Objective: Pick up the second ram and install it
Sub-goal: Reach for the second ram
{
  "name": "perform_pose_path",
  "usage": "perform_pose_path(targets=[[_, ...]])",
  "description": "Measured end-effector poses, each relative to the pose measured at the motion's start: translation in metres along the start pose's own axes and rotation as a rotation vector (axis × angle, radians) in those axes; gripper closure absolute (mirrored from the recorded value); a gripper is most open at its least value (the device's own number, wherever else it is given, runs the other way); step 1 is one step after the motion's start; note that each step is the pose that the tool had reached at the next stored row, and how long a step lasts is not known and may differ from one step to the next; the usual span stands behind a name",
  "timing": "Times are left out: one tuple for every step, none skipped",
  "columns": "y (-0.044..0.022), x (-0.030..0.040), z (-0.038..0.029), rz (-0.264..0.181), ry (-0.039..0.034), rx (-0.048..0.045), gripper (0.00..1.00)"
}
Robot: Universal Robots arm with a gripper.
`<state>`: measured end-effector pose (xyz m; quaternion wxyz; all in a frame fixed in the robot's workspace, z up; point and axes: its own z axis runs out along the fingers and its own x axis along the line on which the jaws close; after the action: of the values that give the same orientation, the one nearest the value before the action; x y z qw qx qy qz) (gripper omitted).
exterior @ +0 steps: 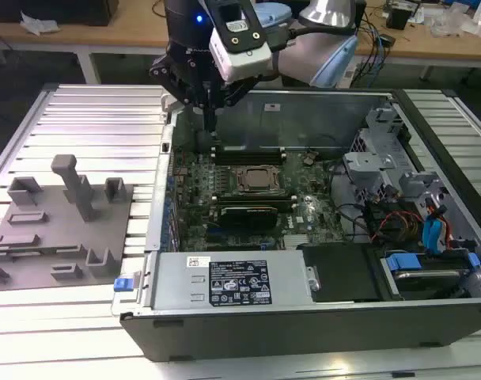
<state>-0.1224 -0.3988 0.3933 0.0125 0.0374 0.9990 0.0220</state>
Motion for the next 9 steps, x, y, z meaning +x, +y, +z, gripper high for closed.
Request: perform_pose_path(targets=[[-0.0006, 0.0082, -0.0002, 0.000, -0.0001, 0.0003, 0.89], [-0.0016, 0.0215, -0.0005, 0.000, -0.0004, 0.0003, 0.89], [-0.0025, 0.0333, -0.0007, 0.000, -0.0006, 0.0002, 0.89], [-0.0033, 0.0439, -0.0010, 0.000, -0.0007, 0.0002, 0.89], [-0.0037, 0.0487, -0.0011, 0.000, -0.0007, 0.0003, 0.89], [-0.0042, 0.0562, -0.0011, 0.000, -0.0009, 0.0002, 0.89], [-0.0048, 0.0635, -0.0012, 0.000, -0.0010, 0.0002, 0.89], [-0.0052, 0.0680, -0.0013, 0.000, -0.0010, 0.0001, 0.89], [-0.0055, 0.0735, -0.0014, 0.000, -0.0011, 0.0002, 0.89]])
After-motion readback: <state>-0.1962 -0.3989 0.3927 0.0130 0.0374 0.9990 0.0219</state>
